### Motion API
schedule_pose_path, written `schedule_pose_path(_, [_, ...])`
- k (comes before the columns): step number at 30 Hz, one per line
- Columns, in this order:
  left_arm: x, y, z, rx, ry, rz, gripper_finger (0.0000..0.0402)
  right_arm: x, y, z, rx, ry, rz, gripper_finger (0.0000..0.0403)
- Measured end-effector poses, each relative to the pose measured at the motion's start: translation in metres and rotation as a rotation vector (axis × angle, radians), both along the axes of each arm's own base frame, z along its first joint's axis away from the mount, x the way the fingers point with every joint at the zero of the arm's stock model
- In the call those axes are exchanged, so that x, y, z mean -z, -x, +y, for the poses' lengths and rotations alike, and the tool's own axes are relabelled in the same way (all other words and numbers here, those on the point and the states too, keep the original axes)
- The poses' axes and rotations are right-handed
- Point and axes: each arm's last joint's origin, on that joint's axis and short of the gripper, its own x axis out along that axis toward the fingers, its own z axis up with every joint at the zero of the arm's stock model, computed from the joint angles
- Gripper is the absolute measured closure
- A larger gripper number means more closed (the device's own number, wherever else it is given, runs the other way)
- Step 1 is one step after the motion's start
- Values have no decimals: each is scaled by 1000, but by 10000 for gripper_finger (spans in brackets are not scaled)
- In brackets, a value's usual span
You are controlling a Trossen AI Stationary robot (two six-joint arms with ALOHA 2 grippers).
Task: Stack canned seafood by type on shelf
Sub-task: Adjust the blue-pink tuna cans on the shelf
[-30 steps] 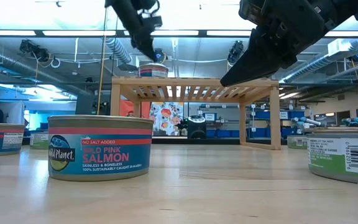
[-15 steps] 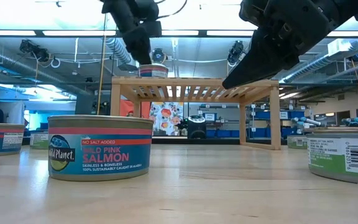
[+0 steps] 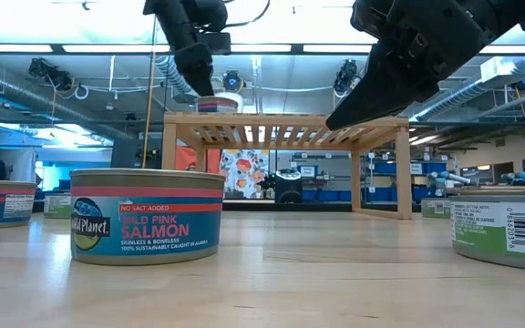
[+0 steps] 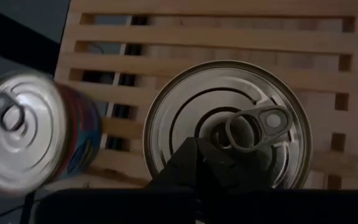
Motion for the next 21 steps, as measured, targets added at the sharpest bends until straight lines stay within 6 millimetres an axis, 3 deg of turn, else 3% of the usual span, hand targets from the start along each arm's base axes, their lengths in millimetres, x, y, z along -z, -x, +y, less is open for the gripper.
schedule_pose_path(21, [-3, 1, 7, -86, -121, 20, 398, 0, 0, 0, 2, -3, -2, 390])
